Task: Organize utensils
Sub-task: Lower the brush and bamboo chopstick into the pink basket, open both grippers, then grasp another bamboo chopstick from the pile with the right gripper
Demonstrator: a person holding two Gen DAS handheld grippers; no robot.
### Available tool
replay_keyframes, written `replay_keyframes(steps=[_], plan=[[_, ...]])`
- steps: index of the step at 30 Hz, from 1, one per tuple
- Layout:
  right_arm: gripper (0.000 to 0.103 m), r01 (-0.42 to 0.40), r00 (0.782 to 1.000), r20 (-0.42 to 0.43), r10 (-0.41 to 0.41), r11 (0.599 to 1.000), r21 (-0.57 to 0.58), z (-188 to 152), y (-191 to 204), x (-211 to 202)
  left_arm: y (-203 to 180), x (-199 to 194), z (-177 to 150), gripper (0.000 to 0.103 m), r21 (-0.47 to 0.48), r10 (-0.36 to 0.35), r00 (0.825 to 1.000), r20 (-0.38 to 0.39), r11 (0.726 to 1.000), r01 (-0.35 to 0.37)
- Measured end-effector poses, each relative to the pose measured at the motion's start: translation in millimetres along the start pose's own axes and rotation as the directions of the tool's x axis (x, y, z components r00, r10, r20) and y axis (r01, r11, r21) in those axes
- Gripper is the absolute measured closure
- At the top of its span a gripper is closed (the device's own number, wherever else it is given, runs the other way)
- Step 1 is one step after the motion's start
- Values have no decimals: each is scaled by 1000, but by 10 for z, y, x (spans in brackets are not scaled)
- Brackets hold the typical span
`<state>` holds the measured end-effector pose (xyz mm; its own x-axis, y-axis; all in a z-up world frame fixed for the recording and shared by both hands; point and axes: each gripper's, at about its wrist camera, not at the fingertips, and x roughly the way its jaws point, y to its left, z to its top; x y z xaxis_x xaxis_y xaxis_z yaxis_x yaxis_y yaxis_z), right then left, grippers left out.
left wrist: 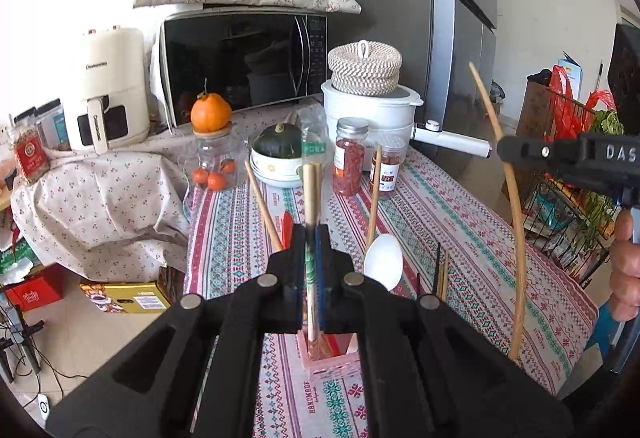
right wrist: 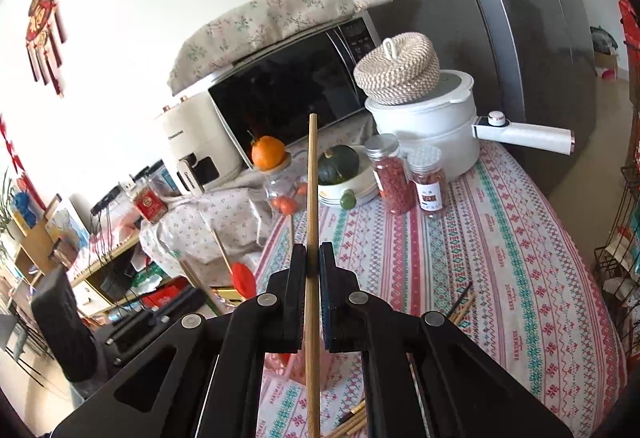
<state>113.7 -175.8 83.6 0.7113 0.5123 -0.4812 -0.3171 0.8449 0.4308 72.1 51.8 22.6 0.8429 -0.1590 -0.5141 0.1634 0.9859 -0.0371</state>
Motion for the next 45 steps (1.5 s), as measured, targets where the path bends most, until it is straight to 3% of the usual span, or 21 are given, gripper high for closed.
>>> replay_keyframes(steps=[5,6,7,10,13,18,21,29,35,40,45], plan=[[97,-61,994,91,63,998,-25,17,245,116,182,162,-118,94,-104,-49,991,-124,994,36],[97,-65,992,104,68,997,-29,17,287,150,204,159,-126,82,-124,-60,988,-141,991,42],[97,-69,991,114,72,997,-32,16,328,188,227,138,-134,64,-142,-63,986,-156,989,41],[97,-62,988,141,68,997,-44,-5,441,298,262,39,-161,33,-166,-57,982,-178,986,27],[97,-39,986,158,48,997,-62,-44,544,421,311,-2,-190,19,-171,-26,971,-237,985,-15],[97,60,981,192,-39,992,-107,-127,689,636,447,63,-331,7,-192,20,931,-364,977,-96],[97,111,973,217,-80,985,-134,-182,774,732,509,93,-397,5,-189,25,919,-395,976,-107],[97,188,962,228,-153,972,-141,-295,824,948,581,114,-426,3,-179,22,906,-422,978,-107],[93,126,986,128,-109,983,-131,-361,794,929,599,177,-458,3,-138,43,891,-452,983,-118],[50,48,992,126,-31,990,-135,-295,765,584,582,177,-462,3,-142,31,886,-462,984,-109],[40,50,998,50,-44,991,-126,-227,524,323,499,134,-464,1,-181,-45,893,-447,983,-42]])
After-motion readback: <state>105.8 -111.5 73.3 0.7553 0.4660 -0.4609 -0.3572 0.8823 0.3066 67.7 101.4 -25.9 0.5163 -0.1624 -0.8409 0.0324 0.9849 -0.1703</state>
